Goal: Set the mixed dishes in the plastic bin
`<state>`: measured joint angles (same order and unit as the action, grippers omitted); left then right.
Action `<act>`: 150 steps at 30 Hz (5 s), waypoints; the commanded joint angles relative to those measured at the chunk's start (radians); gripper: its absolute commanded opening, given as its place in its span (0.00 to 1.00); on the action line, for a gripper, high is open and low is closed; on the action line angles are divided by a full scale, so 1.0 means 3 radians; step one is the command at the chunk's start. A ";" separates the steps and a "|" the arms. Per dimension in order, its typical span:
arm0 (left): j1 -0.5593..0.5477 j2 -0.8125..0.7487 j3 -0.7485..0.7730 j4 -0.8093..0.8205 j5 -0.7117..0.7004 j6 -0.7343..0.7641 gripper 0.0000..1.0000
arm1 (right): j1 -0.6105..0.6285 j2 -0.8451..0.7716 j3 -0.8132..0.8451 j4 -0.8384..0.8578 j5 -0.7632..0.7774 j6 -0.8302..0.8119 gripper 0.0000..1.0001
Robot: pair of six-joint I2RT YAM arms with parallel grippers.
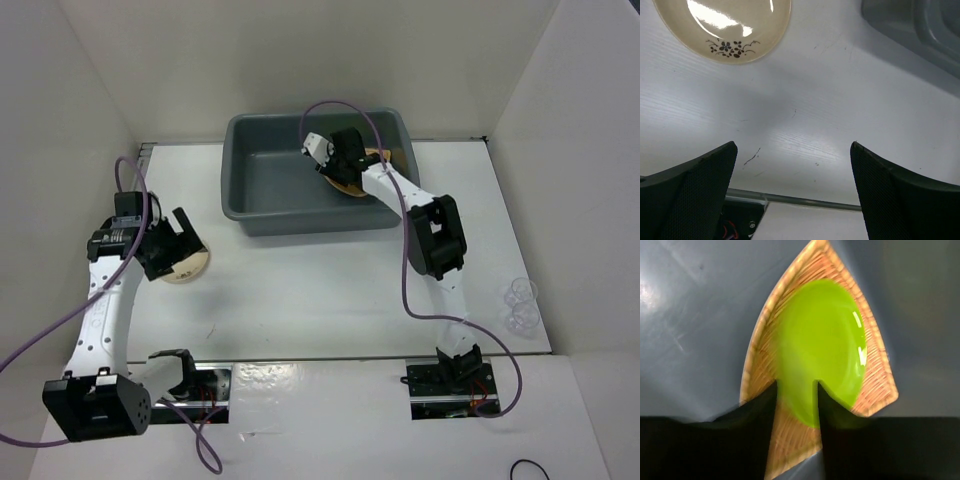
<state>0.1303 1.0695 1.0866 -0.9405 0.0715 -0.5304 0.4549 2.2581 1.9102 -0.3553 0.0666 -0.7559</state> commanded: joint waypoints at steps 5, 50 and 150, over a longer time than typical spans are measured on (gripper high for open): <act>0.0383 0.0091 -0.0405 0.0608 0.0267 -0.0491 1.00 | 0.0018 -0.0500 0.0127 0.0008 -0.0150 0.0034 0.65; 0.1120 0.1911 -0.1342 0.2818 0.0533 -0.2681 0.16 | 0.0125 -0.5160 -0.4230 -0.0191 0.0985 0.1420 0.91; -0.0981 0.3016 0.5035 -0.1134 -0.1185 -0.0380 1.00 | -0.2079 -0.3017 -0.3493 -0.0518 0.1716 0.1359 0.89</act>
<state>-0.1673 2.0705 2.5866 -1.3052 -0.2573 -0.6361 -0.1467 1.3670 0.8745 -0.5144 0.5285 -0.3450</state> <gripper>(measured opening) 1.001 0.891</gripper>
